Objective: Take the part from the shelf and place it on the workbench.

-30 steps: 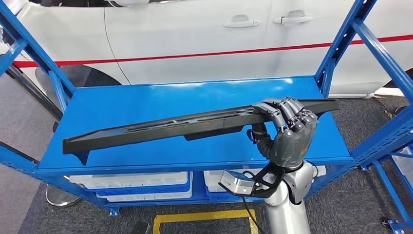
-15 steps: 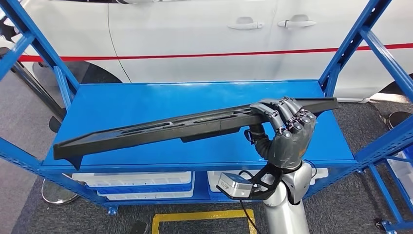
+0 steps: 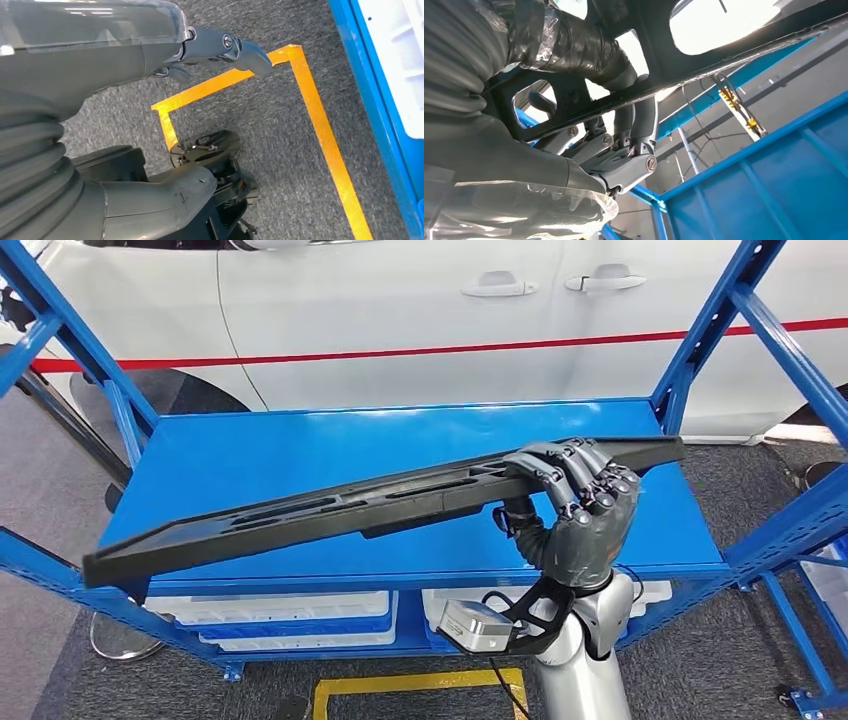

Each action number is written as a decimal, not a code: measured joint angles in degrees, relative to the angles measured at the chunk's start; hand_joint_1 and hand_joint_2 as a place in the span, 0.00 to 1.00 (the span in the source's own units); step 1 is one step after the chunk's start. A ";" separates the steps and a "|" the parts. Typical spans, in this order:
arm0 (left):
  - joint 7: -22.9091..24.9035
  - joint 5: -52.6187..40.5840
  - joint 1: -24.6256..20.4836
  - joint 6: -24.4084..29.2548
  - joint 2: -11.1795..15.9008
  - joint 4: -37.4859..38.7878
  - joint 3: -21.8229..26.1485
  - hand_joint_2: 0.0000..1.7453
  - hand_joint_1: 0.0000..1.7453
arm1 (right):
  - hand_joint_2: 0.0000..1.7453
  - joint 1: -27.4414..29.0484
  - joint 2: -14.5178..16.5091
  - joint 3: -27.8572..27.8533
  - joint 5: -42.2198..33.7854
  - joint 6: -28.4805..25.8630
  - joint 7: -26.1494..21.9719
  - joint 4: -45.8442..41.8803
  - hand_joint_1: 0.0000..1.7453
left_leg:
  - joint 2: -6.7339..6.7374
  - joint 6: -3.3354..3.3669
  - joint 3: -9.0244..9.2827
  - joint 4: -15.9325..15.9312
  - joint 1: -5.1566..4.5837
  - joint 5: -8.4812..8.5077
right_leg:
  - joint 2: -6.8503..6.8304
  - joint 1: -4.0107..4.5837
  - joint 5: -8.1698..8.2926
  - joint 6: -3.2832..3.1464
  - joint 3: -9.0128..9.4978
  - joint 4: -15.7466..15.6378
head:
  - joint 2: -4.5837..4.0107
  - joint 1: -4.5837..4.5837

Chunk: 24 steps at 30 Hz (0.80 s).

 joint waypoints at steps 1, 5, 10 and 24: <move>0.09 -0.04 0.00 0.02 0.01 0.00 0.00 1.00 0.00 | 1.00 -0.02 0.01 0.18 -0.02 0.01 0.00 0.01 1.00 | 0.01 -0.36 -1.33 3.44 0.16 -2.02 | -0.07 -0.01 0.09 -0.14 -0.12 -0.02 | 0.00 0.00; 0.22 -0.20 0.08 0.07 0.02 0.00 0.00 1.00 0.00 | 1.00 -0.02 0.02 0.38 0.02 0.01 0.00 0.03 1.00 | 0.02 -0.94 -2.56 8.68 0.71 -3.15 | -0.23 -0.05 0.34 -0.15 -0.63 0.29 | 0.00 0.00; 0.20 -0.22 -0.24 0.09 0.02 -0.01 0.00 1.00 0.00 | 1.00 -0.08 0.02 0.67 0.11 0.02 0.00 0.02 1.00 | -0.12 0.08 4.58 -5.15 0.32 1.64 | -0.15 0.08 1.11 1.11 -0.97 0.29 | 0.00 0.02; 0.14 -0.96 -0.41 -0.04 -0.17 0.00 0.36 1.00 0.00 | 1.00 -0.32 -0.06 1.02 1.49 -0.01 0.00 1.96 1.00 | 0.19 1.76 0.33 -4.36 -0.12 4.99 | 0.02 0.37 -3.29 1.72 3.28 1.07 | 0.00 0.04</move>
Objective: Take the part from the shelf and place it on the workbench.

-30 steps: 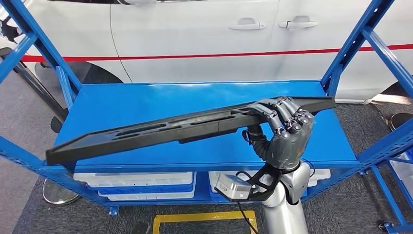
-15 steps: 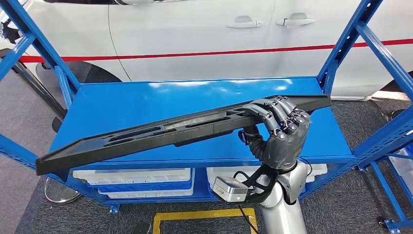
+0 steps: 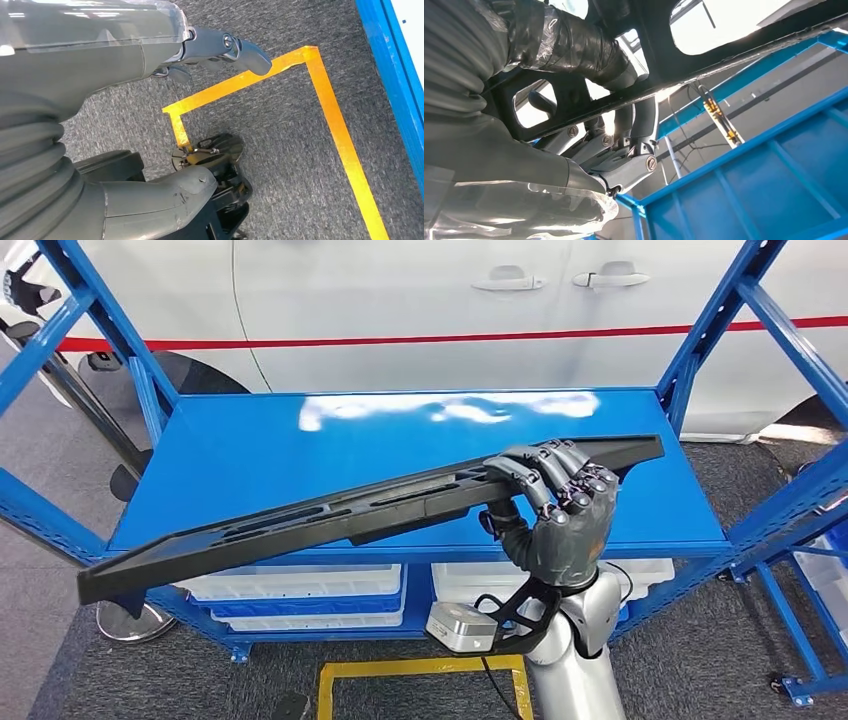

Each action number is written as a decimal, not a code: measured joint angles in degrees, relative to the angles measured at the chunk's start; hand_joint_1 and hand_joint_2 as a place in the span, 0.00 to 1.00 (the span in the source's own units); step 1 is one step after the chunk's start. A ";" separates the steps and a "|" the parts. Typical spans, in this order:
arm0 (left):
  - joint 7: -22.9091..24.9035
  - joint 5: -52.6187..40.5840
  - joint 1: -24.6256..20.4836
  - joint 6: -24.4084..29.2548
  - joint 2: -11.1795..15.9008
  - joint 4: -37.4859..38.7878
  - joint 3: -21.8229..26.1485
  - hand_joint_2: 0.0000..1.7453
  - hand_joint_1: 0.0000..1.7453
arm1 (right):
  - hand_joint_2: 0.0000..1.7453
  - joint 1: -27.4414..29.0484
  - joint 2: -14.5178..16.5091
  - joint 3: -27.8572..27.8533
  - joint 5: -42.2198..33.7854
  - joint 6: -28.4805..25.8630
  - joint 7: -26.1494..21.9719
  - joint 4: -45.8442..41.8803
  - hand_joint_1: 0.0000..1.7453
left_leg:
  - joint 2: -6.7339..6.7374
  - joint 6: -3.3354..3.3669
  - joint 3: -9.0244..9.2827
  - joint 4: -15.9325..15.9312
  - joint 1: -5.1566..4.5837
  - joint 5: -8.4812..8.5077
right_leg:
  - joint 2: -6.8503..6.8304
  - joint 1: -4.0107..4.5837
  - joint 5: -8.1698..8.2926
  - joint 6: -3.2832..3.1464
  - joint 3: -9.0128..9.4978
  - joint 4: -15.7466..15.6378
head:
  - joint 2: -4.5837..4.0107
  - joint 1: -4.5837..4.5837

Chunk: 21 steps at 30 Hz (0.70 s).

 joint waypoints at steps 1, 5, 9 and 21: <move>0.01 -0.02 -0.01 0.00 0.00 0.00 0.03 1.00 0.00 | 1.00 -0.02 0.01 0.04 0.06 0.00 0.00 0.02 1.00 | -0.01 -0.33 -0.18 0.12 -0.08 0.19 | 0.03 0.12 -0.03 -0.21 0.00 -0.41 | 0.00 -0.01; 0.02 -0.04 -0.01 0.00 0.00 0.00 0.23 1.00 0.00 | 1.00 -0.17 0.09 0.18 0.28 0.02 0.00 0.12 1.00 | -0.08 -1.67 -1.50 2.78 0.17 -2.03 | -0.23 -0.23 1.34 -1.82 -0.82 -1.18 | 0.00 -0.04; 0.07 -0.03 -0.04 0.00 0.00 0.00 0.41 1.00 0.00 | 1.00 -0.47 0.14 0.25 0.56 0.02 0.00 0.51 1.00 | -0.05 -2.78 -5.24 14.75 0.71 -9.01 | -0.42 -0.22 2.69 -2.23 -2.69 -1.08 | 0.00 -0.08; 0.43 -0.39 -0.54 0.00 -0.37 -0.01 0.71 1.00 0.00 | 1.00 -1.33 0.23 0.34 1.66 0.02 0.00 1.42 1.00 | 0.26 0.44 4.68 -3.11 0.35 -1.35 | -0.24 -0.33 0.00 0.65 -6.43 4.10 | 0.00 -0.01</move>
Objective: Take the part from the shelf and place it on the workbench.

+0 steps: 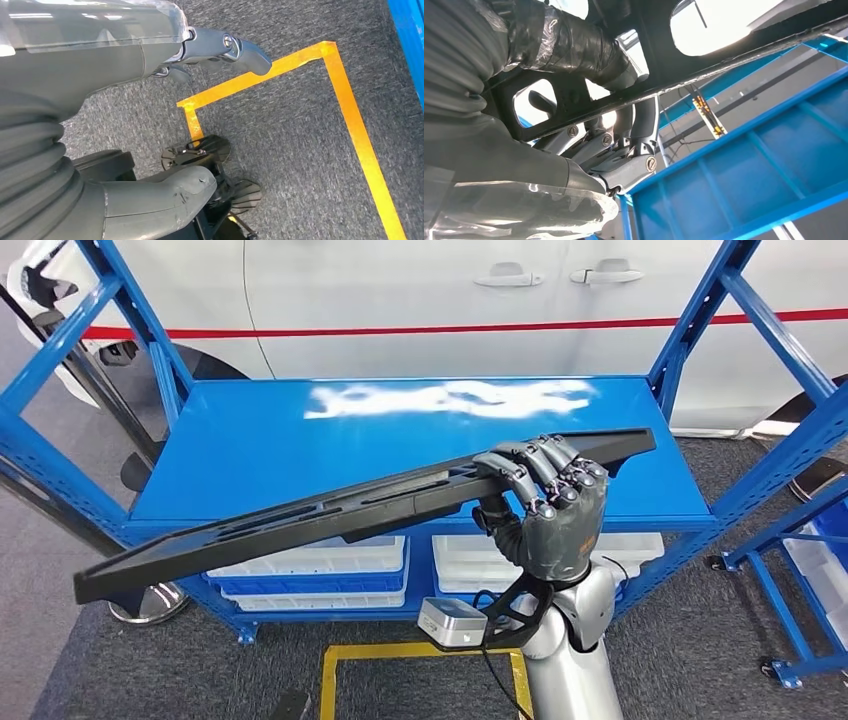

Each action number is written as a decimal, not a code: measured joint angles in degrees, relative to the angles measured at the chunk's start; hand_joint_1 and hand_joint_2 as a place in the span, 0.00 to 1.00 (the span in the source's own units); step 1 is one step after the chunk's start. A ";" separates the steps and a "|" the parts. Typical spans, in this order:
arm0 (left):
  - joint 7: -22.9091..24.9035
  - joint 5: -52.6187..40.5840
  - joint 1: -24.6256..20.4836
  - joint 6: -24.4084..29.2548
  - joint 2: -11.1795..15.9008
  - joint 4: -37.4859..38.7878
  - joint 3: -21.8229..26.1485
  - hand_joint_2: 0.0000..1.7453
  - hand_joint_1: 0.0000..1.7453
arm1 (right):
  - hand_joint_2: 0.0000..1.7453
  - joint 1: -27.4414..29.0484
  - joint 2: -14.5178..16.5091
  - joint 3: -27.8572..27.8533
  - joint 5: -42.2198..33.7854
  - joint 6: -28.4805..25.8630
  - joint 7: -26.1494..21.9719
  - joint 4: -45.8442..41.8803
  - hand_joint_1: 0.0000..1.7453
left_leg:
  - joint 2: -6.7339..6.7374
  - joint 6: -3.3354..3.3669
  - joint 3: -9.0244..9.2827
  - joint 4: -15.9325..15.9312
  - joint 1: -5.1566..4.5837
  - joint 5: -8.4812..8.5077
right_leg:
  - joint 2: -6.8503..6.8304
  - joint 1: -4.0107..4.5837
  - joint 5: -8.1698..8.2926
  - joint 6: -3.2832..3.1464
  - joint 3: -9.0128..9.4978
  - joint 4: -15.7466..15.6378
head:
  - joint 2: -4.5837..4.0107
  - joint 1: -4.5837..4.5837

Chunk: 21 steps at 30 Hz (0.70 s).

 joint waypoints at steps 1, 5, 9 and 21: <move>0.01 0.00 -0.01 0.00 -0.07 0.00 0.04 1.00 0.00 | 1.00 -0.04 -0.01 -0.01 -0.01 0.00 0.00 0.08 1.00 | 0.04 0.20 -0.60 0.12 -0.04 0.33 | 0.06 0.01 -2.38 0.11 -1.29 3.59 | 0.00 0.01; 0.24 -0.18 0.05 -0.01 -0.28 0.01 0.16 1.00 0.00 | 1.00 -0.01 -0.02 -0.04 0.06 0.00 0.00 0.62 1.00 | 0.14 0.10 -2.99 1.28 -0.08 1.18 | 0.06 -0.11 -2.77 0.44 -0.21 6.57 | 0.00 0.00; 0.81 -1.15 0.22 -0.06 -0.45 0.01 0.16 1.00 0.00 | 1.00 0.39 -0.02 0.01 1.28 -0.02 0.00 0.66 1.00 | 0.06 -0.75 -4.57 2.89 -0.27 1.43 | 0.22 0.08 0.08 -0.41 6.39 -4.31 | 0.00 -0.01; 0.56 -1.96 0.08 -0.37 -0.51 0.00 0.17 1.00 0.00 | 1.00 1.39 -0.07 0.83 3.94 -0.01 0.00 0.65 1.00 | -0.05 -2.82 -3.51 9.54 0.34 -4.36 | 0.04 0.14 3.60 -2.65 2.19 -4.60 | 0.00 -0.03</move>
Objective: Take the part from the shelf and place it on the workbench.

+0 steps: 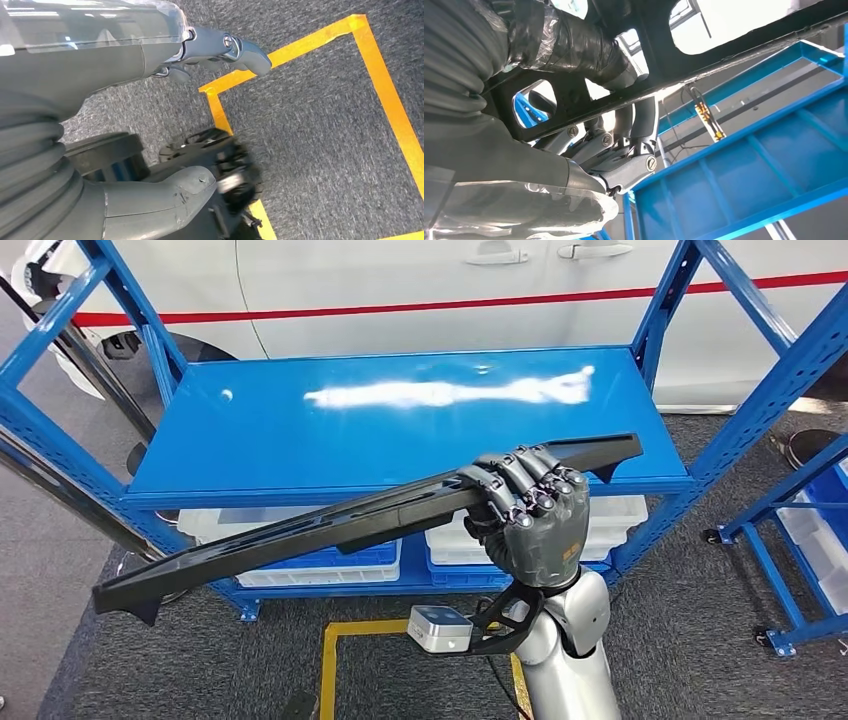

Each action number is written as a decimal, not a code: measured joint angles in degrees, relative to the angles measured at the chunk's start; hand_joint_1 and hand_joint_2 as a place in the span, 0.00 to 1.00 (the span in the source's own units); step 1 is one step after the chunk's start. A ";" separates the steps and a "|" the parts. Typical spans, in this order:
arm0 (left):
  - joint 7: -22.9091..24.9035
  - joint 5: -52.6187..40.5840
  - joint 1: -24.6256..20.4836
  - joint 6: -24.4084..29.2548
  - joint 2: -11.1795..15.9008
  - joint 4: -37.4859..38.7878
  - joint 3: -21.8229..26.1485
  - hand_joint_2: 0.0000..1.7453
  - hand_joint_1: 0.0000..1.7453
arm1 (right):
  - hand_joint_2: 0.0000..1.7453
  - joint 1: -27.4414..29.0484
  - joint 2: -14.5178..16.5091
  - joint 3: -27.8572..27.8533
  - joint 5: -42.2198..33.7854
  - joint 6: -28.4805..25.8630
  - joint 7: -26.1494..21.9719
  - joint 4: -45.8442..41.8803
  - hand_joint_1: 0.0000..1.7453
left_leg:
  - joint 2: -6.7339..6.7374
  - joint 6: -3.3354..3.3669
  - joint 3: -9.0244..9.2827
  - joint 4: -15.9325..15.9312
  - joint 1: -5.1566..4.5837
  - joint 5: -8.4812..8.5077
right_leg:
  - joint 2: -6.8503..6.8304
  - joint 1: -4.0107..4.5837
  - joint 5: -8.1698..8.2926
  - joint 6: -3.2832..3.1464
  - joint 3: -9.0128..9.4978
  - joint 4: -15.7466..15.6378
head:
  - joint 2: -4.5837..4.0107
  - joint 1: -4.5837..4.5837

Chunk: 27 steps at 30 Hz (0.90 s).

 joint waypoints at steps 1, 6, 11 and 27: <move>-0.08 0.04 -0.23 0.00 0.00 -0.01 0.01 1.00 0.00 | 1.00 -0.04 0.00 0.16 0.00 -0.01 0.00 0.00 1.00 | -0.02 0.31 2.31 -3.61 -0.15 0.91 | 0.00 0.03 0.26 0.23 -0.17 0.00 | 0.00 0.01; -0.30 0.16 -0.71 -0.02 -0.09 -0.01 0.08 1.00 0.00 | 1.00 -0.20 -0.02 0.78 0.00 0.00 0.00 0.14 1.00 | 0.00 1.72 4.53 -8.98 -0.57 2.70 | -0.02 -0.01 1.25 2.00 -0.38 -0.44 | 0.00 0.01; -0.55 0.24 -0.77 -0.15 -0.38 0.00 0.25 1.00 0.00 | 1.00 -0.54 -0.10 1.09 -0.20 0.00 0.00 0.63 1.00 | 0.38 2.88 2.60 -9.48 -0.33 4.91 | 0.19 -0.04 -7.58 2.82 -4.79 11.89 | 0.00 0.07; -0.63 0.22 -0.02 0.31 -0.27 0.01 1.06 1.00 0.00 | 1.00 -3.01 0.34 1.84 -5.11 0.01 0.00 3.03 1.00 | 0.09 -0.63 -5.81 8.60 0.08 -4.02 | 0.02 -0.03 -0.36 -0.31 0.33 0.16 | 0.00 -0.02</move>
